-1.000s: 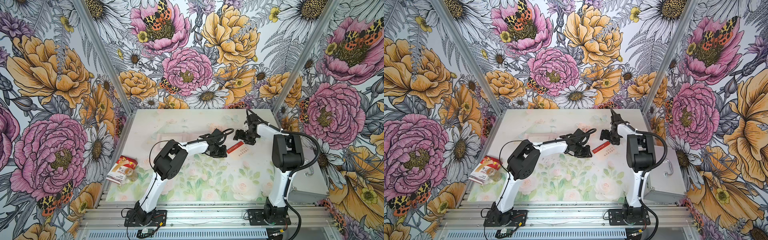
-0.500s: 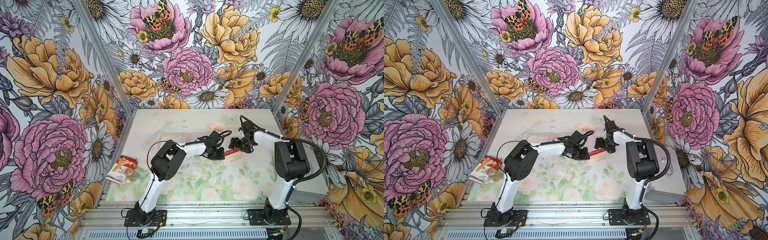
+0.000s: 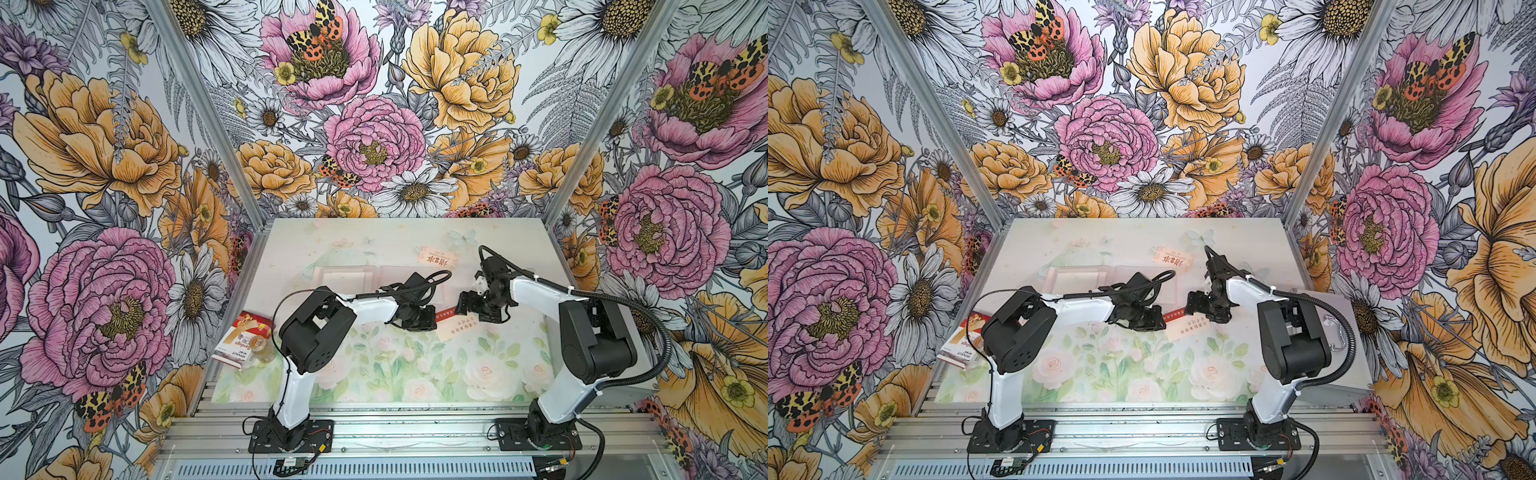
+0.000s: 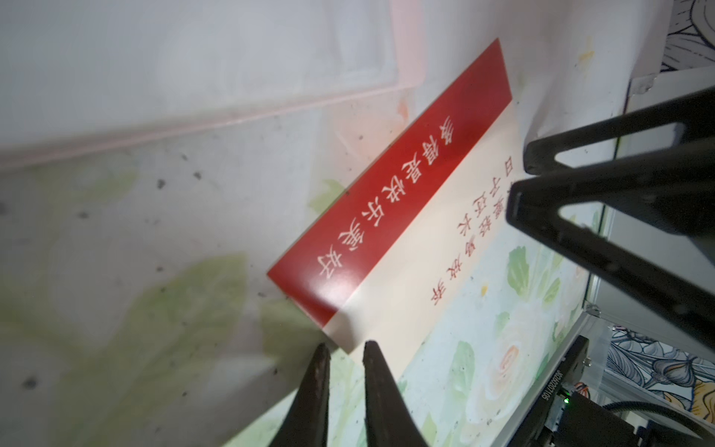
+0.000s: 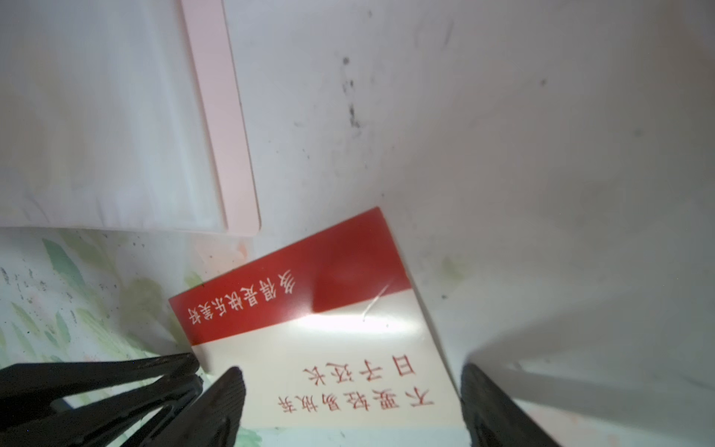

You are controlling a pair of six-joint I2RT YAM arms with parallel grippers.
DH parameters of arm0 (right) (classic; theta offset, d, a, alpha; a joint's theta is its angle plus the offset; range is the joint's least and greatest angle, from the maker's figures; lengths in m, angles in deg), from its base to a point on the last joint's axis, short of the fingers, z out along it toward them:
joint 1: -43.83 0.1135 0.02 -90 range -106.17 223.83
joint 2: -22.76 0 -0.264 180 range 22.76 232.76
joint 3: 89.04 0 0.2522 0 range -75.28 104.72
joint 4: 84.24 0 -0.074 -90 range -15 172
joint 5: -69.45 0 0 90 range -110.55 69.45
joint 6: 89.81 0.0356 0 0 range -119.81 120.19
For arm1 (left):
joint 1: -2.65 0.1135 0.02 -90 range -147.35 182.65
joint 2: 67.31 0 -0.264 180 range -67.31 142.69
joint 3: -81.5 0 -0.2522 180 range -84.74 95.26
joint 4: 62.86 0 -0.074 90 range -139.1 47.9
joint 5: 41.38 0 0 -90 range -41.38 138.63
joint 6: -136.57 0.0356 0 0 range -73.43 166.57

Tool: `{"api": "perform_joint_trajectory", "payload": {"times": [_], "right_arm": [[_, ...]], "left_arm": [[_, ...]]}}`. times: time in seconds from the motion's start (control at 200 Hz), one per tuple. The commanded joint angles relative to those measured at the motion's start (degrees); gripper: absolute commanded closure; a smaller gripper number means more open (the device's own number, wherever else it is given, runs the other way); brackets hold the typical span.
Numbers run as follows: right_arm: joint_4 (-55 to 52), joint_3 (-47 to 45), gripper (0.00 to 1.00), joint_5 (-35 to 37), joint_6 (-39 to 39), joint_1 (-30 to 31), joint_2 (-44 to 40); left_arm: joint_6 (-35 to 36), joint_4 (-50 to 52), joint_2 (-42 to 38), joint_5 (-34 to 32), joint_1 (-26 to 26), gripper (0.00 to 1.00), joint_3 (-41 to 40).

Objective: Place the photos into the photo albums
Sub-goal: Move the photo to the center of the board, then pick up the photo at the center of the board.

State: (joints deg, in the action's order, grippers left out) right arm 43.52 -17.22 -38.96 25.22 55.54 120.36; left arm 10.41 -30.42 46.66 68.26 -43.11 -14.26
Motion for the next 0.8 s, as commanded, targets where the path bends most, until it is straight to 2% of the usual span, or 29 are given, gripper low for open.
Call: {"api": "perform_joint_trajectory", "payload": {"times": [0.0, 0.285, 0.515, 0.796], "right_arm": [[-1.35, -1.02, 0.11, 3.24, 1.9, -0.17, -2.23], [-0.15, 2.05, 0.1, 6.22, 1.25, -0.54, 0.34], [0.33, 5.32, 0.1, 1.43, 0.19, -0.01, 5.24], [0.33, 3.04, 0.11, -4.9, -1.31, 1.23, 5.31]], "left_arm": [[-0.45, 0.19, -2.15, -3.04, 0.76, 0.81, -2.74], [-0.4, 0.04, -2.09, -2.35, 0.43, 0.81, -2.05], [-0.78, -0.84, -0.3, -0.89, -0.62, 0.81, -0.78], [-1.19, -1.45, 1.03, -0.56, -1.09, 0.81, -0.49]]}}
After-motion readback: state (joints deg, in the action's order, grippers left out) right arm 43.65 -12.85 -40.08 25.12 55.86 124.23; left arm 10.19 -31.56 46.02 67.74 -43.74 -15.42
